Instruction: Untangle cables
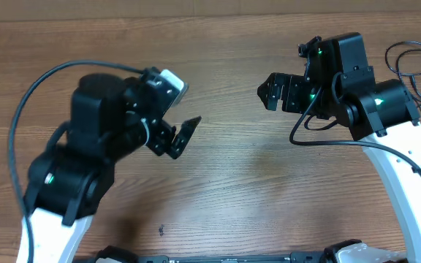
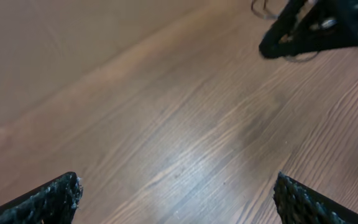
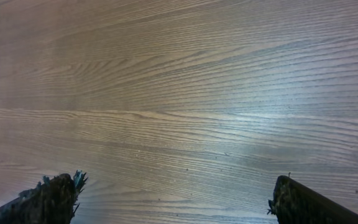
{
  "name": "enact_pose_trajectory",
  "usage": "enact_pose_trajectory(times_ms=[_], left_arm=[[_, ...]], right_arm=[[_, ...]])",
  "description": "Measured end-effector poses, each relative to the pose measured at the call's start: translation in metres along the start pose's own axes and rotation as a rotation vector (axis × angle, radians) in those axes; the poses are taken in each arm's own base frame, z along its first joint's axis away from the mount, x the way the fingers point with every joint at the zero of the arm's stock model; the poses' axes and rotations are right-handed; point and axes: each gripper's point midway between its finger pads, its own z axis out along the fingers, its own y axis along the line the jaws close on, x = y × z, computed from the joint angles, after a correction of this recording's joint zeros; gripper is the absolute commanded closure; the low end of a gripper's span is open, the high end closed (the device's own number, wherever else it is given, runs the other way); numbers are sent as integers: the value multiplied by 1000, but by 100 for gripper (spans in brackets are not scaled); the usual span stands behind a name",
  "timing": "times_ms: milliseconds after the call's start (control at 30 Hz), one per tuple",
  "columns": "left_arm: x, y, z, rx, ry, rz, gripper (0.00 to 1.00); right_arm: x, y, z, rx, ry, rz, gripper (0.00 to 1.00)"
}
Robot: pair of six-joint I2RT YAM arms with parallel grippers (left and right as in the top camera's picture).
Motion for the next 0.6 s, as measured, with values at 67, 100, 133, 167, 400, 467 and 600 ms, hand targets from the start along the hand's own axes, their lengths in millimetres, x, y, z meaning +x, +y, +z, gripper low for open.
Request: enact_pose_trajectory(times_ms=[67,100,133,167,400,467,600], left_arm=[[-3,0,-13,-15,-30,4,0],[-5,2,-22,-32,-50,3,0],[-6,6,-29,-53,-67,0,0],[-7,8,-36,-68,-81,-3,0],[26,10,-52,-118,-81,-30,0],[48,6,-45,-109,-50,-41,0],[126,-8,-20,-75,78,-87,0]], right_arm=[[0,0,0,0,0,0,0],[0,0,0,0,0,1,0],[0,0,0,0,0,0,0],[0,0,0,0,0,0,0],[0,0,0,0,1,1,0],[0,0,0,0,2,1,0],[1,0,0,1,3,1,0]])
